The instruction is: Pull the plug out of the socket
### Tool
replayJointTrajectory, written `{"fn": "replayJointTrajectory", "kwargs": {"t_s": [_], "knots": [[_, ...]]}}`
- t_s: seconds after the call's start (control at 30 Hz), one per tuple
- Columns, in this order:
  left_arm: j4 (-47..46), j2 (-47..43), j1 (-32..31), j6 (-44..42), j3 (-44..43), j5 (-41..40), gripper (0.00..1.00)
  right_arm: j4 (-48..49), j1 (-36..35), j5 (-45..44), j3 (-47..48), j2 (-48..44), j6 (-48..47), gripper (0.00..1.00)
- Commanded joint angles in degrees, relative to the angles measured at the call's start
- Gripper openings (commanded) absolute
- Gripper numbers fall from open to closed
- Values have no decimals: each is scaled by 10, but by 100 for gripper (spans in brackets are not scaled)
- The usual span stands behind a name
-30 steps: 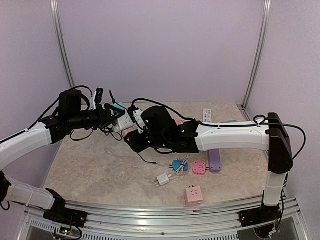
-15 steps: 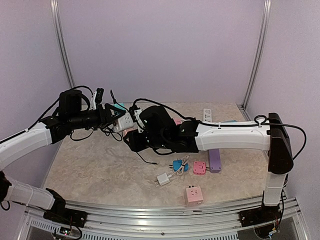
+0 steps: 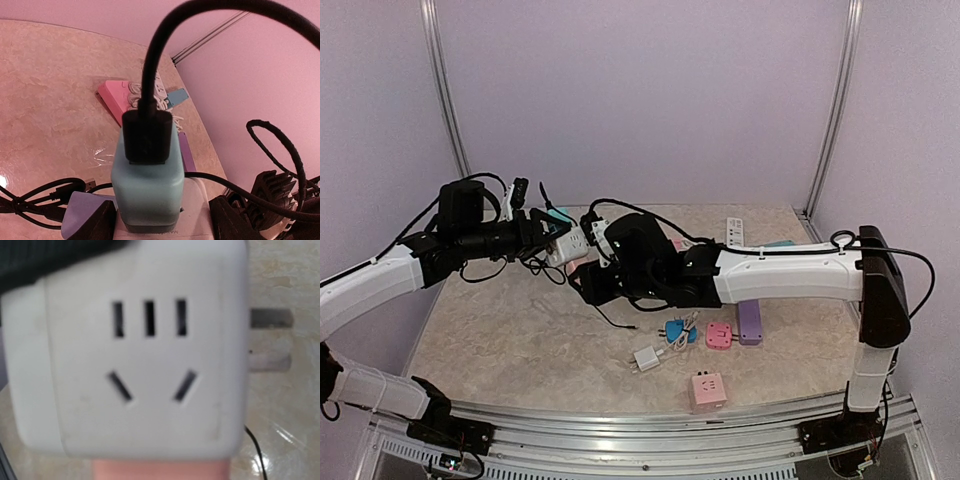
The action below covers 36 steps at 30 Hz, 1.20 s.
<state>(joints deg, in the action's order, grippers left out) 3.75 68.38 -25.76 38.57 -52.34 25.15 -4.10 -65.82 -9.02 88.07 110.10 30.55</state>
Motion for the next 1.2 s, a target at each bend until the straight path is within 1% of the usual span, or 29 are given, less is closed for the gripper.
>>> {"fn": "replayJointTrajectory", "kwargs": {"t_s": [0.0,0.23,0.33,0.6,0.8,0.87,1.03,1.17], "knots": [[-13,-11,27,-25,-28,-36,23,-25,8,-24,-14,-38,-40,0],[-13,-10,30,-26,-29,-33,23,-35,-17,-27,-6,-40,-128,0],[-13,-9,31,-25,-29,-33,23,-44,-30,-34,1,-36,-153,0],[-13,-10,32,-26,-29,-34,23,-40,-36,-37,4,-31,-151,0],[-13,-11,32,-27,-29,-36,23,-76,-33,-104,21,-28,-92,0],[-13,-12,33,-27,-28,-37,23,-82,-27,-111,18,-32,-63,0],[-14,-16,32,-29,-27,-41,23,-81,-2,-93,-8,-47,8,0],[-13,-15,33,-30,-27,-42,23,-79,11,-78,-23,-54,32,0]]}}
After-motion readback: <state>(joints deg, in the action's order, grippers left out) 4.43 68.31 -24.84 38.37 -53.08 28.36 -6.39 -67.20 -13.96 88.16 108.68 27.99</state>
